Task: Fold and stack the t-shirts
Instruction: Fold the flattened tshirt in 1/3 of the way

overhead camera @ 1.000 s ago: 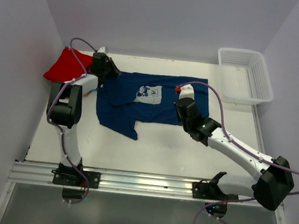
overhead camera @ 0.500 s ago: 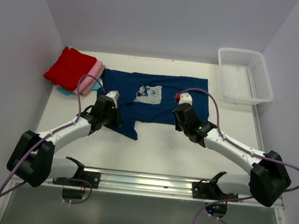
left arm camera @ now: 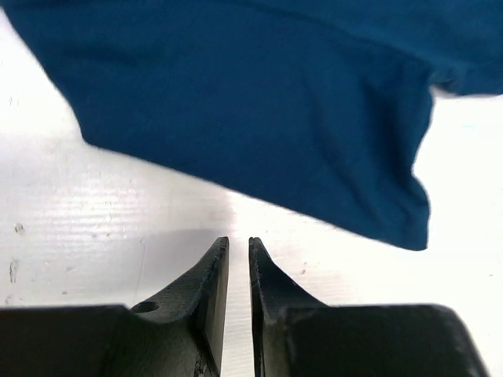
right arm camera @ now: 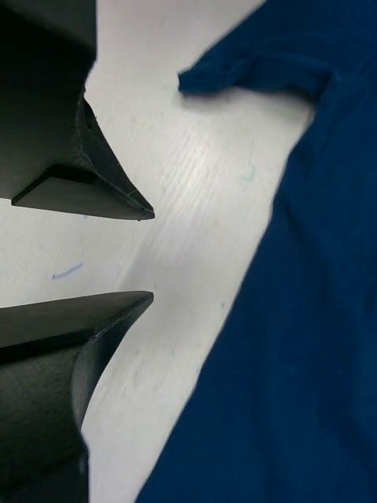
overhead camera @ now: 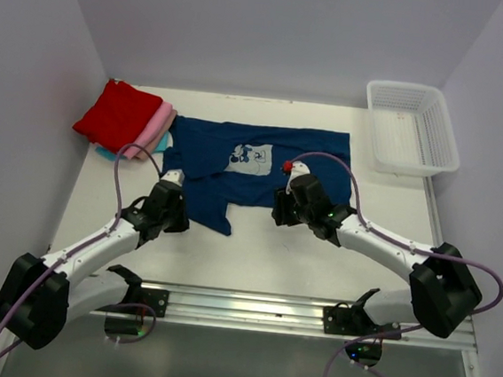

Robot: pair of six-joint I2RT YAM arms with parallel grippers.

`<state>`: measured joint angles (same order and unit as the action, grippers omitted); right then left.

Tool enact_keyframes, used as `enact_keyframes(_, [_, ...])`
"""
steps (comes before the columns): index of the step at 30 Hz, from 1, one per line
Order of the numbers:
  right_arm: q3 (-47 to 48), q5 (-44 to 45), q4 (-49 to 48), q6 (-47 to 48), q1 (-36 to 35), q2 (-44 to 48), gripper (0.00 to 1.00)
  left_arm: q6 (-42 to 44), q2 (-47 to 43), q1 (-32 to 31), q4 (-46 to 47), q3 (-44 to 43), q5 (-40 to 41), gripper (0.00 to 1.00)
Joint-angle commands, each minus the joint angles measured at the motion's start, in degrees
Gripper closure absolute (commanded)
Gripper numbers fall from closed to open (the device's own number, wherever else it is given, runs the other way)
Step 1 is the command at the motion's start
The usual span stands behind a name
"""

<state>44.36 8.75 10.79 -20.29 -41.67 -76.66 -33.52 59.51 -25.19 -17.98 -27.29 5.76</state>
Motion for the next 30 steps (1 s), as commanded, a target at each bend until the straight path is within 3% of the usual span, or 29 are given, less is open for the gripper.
enact_keyframes(1, [-0.94,-15.36,-8.92,-3.95,-0.08,-2.60,0.54,-3.21,-1.23,-0.56,0.22,1.88,1.62,0.82])
enact_keyframes(5, [-1.47,-28.43,-23.16,-10.81,-1.57,-9.37,0.53,-4.36,-2.20,-0.74,1.19,3.64,1.27,0.83])
enact_keyframes(12, [-0.68,-32.13,-32.14,-14.95,-5.87,-17.63,0.47,-4.89,-4.49,-0.83,1.19,4.52,1.54,0.84])
enact_keyframes(22, [1.43,-29.41,-37.07,-15.04,-7.64,-27.04,0.50,-5.77,-8.17,-0.83,-0.13,5.05,0.92,0.85])
enact_keyframes(27, [6.52,-29.41,-36.98,-13.37,-8.07,-31.60,0.58,-6.47,-9.67,-0.83,-0.13,6.45,0.31,0.87])
enact_keyframes(30, [10.83,-30.02,-36.37,-12.32,-8.43,-34.24,0.74,-6.74,-10.64,-0.91,-0.13,6.81,0.22,0.88])
